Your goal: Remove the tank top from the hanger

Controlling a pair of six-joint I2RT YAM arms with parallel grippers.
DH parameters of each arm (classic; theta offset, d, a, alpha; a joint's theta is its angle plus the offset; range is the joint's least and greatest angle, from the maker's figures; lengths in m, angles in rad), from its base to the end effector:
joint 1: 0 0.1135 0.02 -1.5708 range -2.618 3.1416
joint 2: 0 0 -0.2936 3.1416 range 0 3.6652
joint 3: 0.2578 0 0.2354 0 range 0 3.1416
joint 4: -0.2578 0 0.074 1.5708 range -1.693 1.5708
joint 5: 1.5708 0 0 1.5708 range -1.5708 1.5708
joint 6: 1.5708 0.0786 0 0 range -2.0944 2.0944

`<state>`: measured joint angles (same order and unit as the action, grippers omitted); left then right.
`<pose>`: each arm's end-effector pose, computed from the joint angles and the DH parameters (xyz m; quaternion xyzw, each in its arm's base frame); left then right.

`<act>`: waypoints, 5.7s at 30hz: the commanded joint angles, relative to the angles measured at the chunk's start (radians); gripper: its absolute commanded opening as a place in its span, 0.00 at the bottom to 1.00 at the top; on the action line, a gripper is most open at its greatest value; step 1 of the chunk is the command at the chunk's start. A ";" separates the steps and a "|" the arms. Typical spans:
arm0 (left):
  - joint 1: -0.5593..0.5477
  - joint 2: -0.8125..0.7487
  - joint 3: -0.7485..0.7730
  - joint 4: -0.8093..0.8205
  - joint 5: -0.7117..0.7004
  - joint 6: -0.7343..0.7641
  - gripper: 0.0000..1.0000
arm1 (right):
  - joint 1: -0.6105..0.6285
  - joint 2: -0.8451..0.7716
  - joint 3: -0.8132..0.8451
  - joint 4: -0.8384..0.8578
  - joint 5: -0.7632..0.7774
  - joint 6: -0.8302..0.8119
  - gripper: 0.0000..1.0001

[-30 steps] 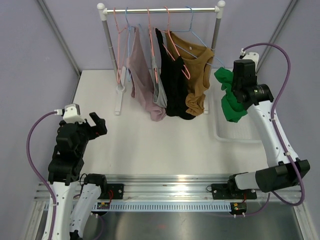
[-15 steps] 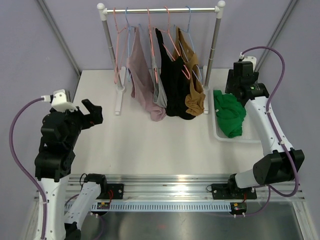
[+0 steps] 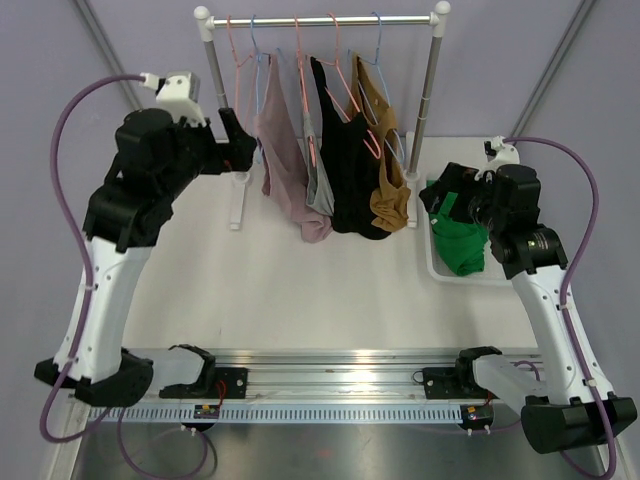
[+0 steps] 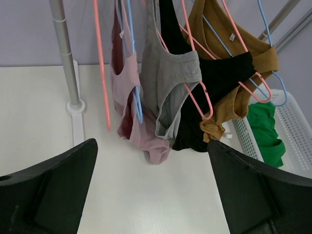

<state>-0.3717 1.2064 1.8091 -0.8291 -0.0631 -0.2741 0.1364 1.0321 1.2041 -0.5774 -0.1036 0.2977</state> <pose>0.2044 -0.0743 0.5321 0.0185 0.7821 -0.1741 0.5981 0.2200 0.0384 0.4036 0.0388 0.8334 0.1606 0.5273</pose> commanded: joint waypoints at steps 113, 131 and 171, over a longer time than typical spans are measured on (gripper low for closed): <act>0.011 -0.634 -0.750 0.278 0.574 -0.313 0.00 | 0.305 -0.161 -0.376 0.626 -0.441 0.370 0.97; 0.005 -0.729 -1.240 0.633 0.700 -0.626 0.00 | 0.741 0.264 -0.269 0.614 0.269 0.333 0.86; 0.002 -0.737 -1.064 0.542 0.807 -0.467 0.00 | 0.562 0.309 -0.327 0.539 0.291 0.245 0.00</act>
<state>-0.3641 0.4900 0.6880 -0.4046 0.6689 -0.7296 0.7074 1.4151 0.9028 -0.0528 0.2390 0.5789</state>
